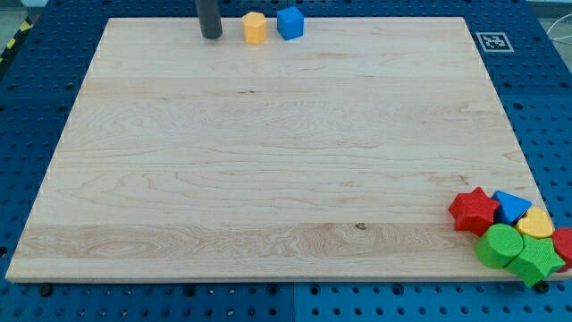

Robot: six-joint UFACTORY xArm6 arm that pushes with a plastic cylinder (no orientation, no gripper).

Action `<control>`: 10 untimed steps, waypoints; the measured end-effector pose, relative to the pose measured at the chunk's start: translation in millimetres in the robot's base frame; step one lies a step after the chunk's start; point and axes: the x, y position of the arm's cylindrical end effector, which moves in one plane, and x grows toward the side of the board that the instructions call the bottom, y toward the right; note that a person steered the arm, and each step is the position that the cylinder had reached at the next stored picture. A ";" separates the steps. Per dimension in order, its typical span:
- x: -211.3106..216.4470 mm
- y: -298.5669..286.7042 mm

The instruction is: Move the yellow hexagon to the center

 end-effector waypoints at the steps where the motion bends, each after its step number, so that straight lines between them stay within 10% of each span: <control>1: -24.5 0.3; 7: -13.6 80.3; 10: 79.0 77.6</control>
